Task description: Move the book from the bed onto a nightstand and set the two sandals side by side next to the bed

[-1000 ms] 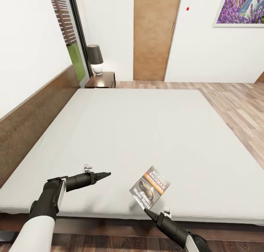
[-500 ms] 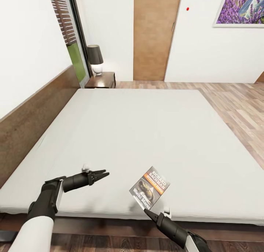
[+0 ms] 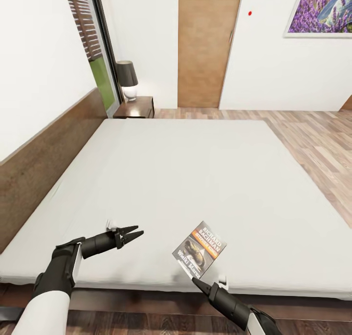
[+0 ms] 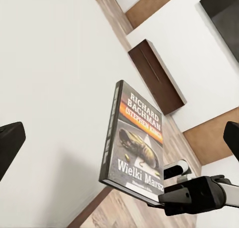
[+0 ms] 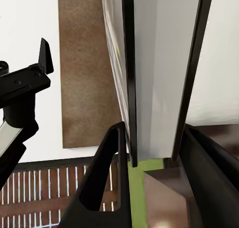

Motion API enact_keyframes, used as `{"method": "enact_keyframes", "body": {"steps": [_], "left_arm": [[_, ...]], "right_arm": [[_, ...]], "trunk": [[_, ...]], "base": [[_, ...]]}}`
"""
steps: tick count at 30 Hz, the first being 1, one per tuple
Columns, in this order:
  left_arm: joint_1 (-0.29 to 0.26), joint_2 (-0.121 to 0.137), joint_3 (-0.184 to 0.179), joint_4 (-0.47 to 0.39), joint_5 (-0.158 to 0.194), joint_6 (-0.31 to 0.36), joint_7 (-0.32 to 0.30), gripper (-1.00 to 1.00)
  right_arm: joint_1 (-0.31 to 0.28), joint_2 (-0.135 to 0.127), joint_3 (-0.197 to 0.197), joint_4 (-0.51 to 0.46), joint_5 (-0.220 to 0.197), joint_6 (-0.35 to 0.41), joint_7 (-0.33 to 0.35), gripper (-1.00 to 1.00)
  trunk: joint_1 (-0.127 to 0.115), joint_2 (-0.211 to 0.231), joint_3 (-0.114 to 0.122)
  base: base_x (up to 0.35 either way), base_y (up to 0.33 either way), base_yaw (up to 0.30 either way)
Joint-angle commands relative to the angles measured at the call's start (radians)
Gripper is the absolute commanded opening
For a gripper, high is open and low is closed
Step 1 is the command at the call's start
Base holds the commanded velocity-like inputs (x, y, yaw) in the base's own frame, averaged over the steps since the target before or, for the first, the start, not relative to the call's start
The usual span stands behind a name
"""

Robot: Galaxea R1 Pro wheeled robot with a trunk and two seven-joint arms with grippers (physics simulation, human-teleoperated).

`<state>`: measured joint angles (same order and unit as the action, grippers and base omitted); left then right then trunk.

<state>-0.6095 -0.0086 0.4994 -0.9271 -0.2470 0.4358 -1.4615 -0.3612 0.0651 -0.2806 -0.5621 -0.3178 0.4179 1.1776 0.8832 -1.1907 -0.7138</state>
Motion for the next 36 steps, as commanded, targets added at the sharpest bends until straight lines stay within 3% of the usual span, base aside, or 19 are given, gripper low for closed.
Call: {"method": "enact_keyframes", "body": {"steps": [1,6,10,13,29,30,36], "left_arm": [[-0.001,-0.001,0.004,-0.001,-0.009,0.011,-0.008,1.00],[0.000,-0.002,0.004,-0.001,-0.009,0.011,-0.008,1.00],[-0.001,-0.004,0.003,0.000,-0.009,0.011,-0.008,1.00],[-0.001,-0.005,0.002,0.015,-0.010,0.011,-0.008,1.00],[0.000,-0.006,0.000,0.024,-0.011,0.011,-0.008,1.00],[0.000,-0.015,0.000,0.024,-0.011,0.011,-0.007,1.00],[0.000,-0.020,0.001,0.050,-0.011,0.008,0.044,1.00]], "right_arm": [[0.000,0.001,-0.005,0.000,0.000,0.009,0.004,-1.00],[-0.001,0.000,-0.004,0.000,0.002,0.010,-0.021,-1.00],[-0.001,-0.001,0.000,-0.006,0.022,0.017,-0.209,-1.00],[0.000,0.001,0.002,-0.011,0.043,0.020,-0.294,-1.00],[0.000,0.001,0.001,-0.019,0.042,0.021,-0.309,-1.00],[0.000,0.001,0.001,-0.019,0.040,0.022,-0.305,-1.00],[-0.001,0.001,0.007,-0.018,0.039,0.022,-0.290,-1.00]], "trunk": [[-0.004,0.007,0.002],[-0.023,0.042,0.018],[-0.038,0.070,0.031],[-0.050,0.091,0.040],[-0.111,0.203,0.090],[-0.115,0.210,0.093],[-0.127,0.231,0.103]], "base": [[0.000,0.000,0.000],[0.000,0.000,0.000],[0.000,0.000,0.000],[0.000,0.000,0.000],[0.000,0.000,0.000],[0.000,0.000,0.000],[0.000,0.000,0.000]]}}
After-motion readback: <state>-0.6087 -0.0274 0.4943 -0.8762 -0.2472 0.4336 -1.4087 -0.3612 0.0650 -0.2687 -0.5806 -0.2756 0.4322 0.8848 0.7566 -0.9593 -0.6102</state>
